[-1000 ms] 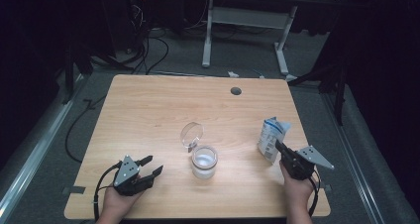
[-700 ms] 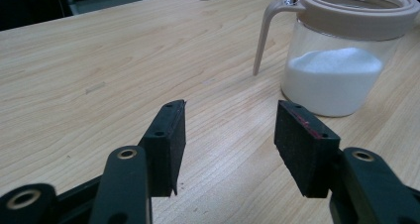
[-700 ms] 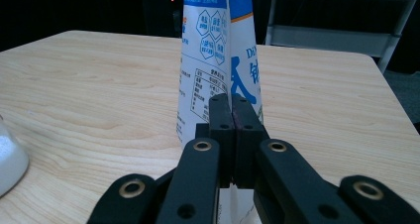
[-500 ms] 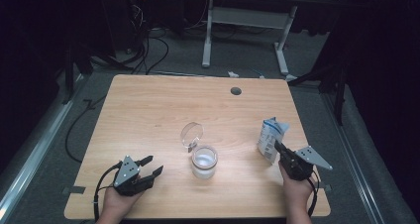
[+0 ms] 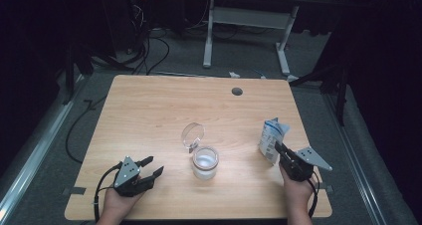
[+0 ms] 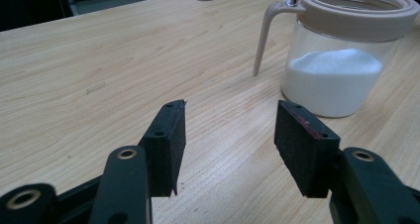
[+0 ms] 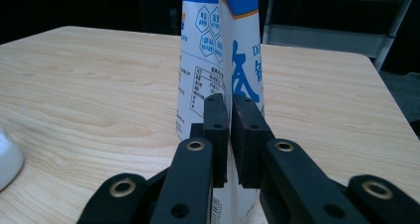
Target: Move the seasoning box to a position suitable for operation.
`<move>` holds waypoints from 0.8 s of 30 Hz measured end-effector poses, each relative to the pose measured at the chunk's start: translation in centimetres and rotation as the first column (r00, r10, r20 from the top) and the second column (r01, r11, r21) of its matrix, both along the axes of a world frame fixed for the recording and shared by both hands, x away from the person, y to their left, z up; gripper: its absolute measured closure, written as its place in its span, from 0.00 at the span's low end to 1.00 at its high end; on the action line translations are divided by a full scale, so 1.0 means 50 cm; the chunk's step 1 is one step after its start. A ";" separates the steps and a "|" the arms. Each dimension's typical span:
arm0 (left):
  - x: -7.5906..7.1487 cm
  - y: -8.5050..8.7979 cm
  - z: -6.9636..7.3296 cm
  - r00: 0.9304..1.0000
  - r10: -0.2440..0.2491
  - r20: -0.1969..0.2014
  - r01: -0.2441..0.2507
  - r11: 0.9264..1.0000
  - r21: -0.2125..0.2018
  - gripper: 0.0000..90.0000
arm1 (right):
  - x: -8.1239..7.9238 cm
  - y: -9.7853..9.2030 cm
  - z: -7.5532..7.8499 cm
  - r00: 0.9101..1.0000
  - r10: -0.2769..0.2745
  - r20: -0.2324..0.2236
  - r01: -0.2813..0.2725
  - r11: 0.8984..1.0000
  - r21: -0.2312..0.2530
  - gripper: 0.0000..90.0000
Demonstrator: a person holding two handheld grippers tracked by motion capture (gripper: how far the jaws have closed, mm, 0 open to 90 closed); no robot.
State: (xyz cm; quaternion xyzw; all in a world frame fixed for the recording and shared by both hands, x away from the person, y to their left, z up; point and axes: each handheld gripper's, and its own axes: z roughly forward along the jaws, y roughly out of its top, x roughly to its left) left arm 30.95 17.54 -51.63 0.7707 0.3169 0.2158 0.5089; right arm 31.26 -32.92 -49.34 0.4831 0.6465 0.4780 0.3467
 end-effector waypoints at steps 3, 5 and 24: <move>0.000 0.000 0.000 1.000 0.000 0.001 0.000 1.000 0.000 0.51 | 0.000 0.000 0.000 1.000 -0.003 -0.001 0.003 1.000 0.004 0.92; 0.000 0.000 0.001 1.000 -0.001 -0.004 0.001 1.000 -0.001 0.51 | 0.000 0.000 0.000 1.000 -0.008 -0.003 0.008 1.000 0.005 0.90; 0.004 -0.004 -0.002 1.000 0.000 -0.029 0.000 1.000 0.005 0.51 | -0.002 0.004 -0.002 0.999 -0.030 -0.018 0.030 0.999 -0.014 0.76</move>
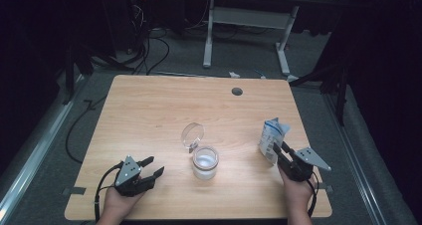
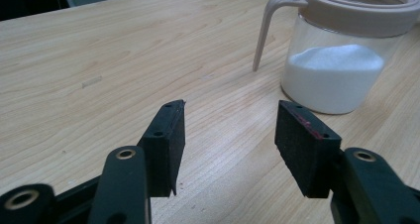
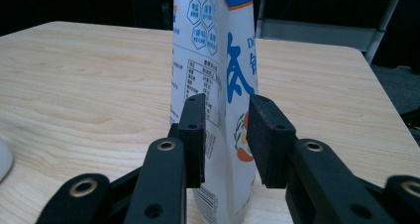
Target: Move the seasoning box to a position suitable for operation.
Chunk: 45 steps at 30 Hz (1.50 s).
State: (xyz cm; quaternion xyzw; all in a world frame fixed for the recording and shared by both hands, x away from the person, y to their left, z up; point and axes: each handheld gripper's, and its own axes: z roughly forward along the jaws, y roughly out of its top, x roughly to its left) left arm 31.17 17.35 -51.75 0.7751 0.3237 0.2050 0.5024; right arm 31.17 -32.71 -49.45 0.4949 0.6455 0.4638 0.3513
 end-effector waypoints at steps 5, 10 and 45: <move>0.003 -0.001 -0.001 1.000 0.002 -0.003 -0.002 1.000 -0.002 0.51 | -0.005 0.001 -0.002 1.000 -0.004 -0.007 0.004 1.000 -0.018 0.74; 0.005 -0.002 -0.001 1.000 0.003 -0.009 -0.003 1.000 -0.002 0.51 | -0.016 -0.002 -0.003 1.000 -0.013 -0.017 0.013 1.000 -0.024 0.74; 0.021 -0.023 -0.001 0.999 0.005 -0.051 -0.006 1.000 -0.008 0.49 | -0.088 0.048 -0.034 0.995 0.030 -0.093 -0.039 0.994 -0.101 0.74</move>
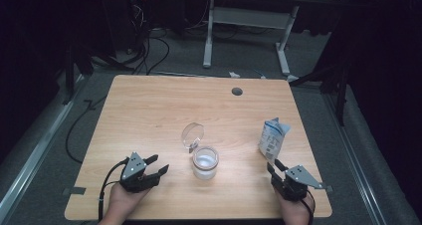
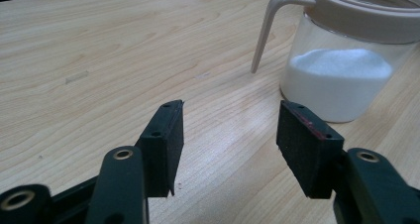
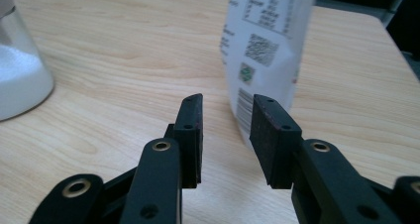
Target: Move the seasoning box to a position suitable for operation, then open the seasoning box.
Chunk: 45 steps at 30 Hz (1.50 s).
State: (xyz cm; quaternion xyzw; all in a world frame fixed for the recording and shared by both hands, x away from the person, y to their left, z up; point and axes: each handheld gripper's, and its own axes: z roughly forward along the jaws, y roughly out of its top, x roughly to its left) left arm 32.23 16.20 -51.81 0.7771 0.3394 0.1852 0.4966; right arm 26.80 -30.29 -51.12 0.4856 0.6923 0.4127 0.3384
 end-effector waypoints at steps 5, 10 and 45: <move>0.001 0.003 -0.001 1.000 0.010 -0.014 -0.010 1.000 0.014 0.49 | 0.010 0.018 -0.004 0.999 0.032 -0.023 -0.032 0.999 -0.002 0.73; -0.004 0.007 -0.001 0.999 0.031 -0.013 -0.031 0.999 0.027 0.49 | 0.027 0.036 -0.007 0.997 0.066 -0.038 -0.066 0.998 0.003 0.72; 0.031 -0.036 0.036 0.996 0.064 -0.060 -0.068 0.996 -0.061 0.94 | 0.059 0.165 0.000 0.962 0.266 -0.063 -0.267 0.964 -0.007 1.00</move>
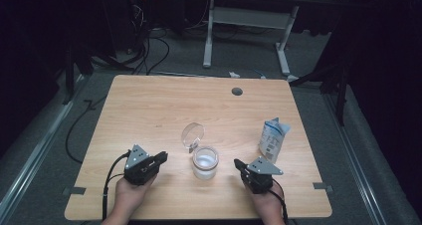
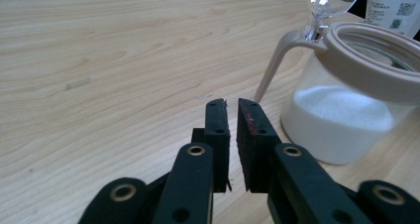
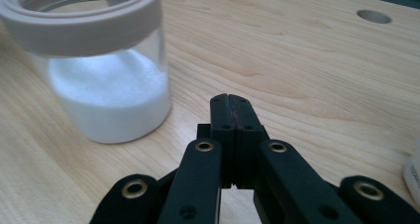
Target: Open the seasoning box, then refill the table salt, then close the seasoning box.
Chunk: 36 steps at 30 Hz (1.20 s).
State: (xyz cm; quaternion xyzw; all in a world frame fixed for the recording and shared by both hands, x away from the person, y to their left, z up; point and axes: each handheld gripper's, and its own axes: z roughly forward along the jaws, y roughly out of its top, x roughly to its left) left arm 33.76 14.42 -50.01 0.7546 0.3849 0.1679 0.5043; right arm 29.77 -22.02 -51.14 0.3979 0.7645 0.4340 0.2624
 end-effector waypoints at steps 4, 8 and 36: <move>0.016 -0.018 0.018 1.000 -0.005 0.013 0.005 1.000 -0.004 0.96 | -0.004 0.014 0.001 1.000 0.031 -0.004 -0.031 1.000 0.000 1.00; 0.036 -0.033 0.036 1.000 -0.003 0.014 0.003 1.000 -0.025 0.97 | -0.007 0.030 -0.001 0.998 0.058 -0.004 -0.058 0.998 -0.015 1.00; 0.063 -0.092 0.093 0.998 -0.034 0.062 0.038 0.997 -0.068 1.00 | -0.019 0.071 -0.003 0.991 0.136 0.001 -0.136 0.990 -0.047 1.00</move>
